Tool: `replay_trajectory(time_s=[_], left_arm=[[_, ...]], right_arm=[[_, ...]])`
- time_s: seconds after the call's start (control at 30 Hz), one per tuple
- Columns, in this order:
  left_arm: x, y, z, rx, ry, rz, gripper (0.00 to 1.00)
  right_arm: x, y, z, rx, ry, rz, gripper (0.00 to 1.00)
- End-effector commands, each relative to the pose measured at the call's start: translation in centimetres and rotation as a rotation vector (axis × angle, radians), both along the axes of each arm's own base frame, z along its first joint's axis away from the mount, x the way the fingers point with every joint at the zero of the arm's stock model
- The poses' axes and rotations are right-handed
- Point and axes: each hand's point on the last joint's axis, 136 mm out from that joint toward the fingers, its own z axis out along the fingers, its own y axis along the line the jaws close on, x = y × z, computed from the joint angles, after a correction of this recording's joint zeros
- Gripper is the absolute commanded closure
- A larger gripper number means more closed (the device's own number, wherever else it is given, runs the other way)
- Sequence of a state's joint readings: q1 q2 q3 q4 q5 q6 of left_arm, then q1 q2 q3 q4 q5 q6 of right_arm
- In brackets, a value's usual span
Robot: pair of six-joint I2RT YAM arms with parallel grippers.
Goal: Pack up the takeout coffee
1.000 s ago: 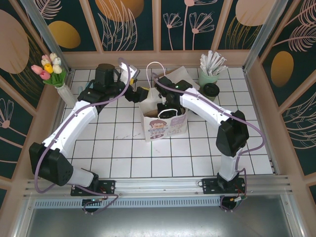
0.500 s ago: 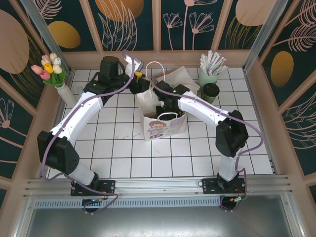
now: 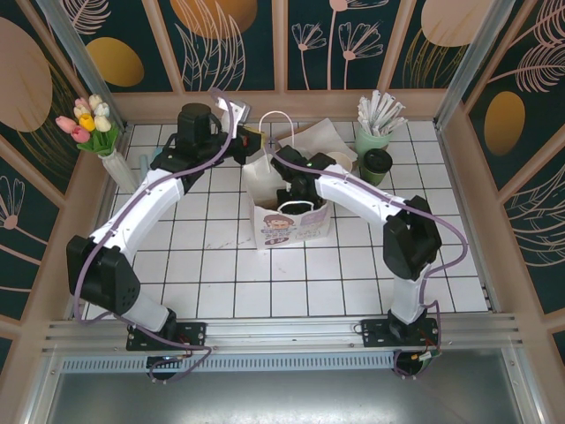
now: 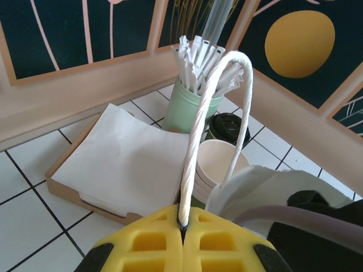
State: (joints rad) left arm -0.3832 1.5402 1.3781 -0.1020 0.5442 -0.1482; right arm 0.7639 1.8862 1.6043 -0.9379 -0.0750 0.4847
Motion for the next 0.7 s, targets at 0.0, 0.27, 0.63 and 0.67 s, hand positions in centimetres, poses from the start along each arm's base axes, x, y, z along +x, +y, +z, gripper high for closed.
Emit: replay_trajectory(time_s=[0.0,0.27,0.63,0.67], left_arm=[[-0.4,0.5,2.5,-0.075,-0.034,0.035,1.00],[-0.6,1.3,2.3,-0.110,0.023,0.099,1.00],[-1.5,0.9,3.4,-0.176,0.063,0.073,1.00],[-1.5,1.1,3.6,-0.183,0.068,0.084,1.00]], right_arm=[[-0.6,-0.6,-2.0,-0.053,0.043,-0.019,0.74],[-0.2,-0.4,-2.5,-0.031,0.017,-0.050,0.74],[-0.5,-0.9,-4.2,-0.068,0.040,-0.066,0.74],[-0.5,-0.7,-3.9,-0.055,0.041,-0.071,0.74]])
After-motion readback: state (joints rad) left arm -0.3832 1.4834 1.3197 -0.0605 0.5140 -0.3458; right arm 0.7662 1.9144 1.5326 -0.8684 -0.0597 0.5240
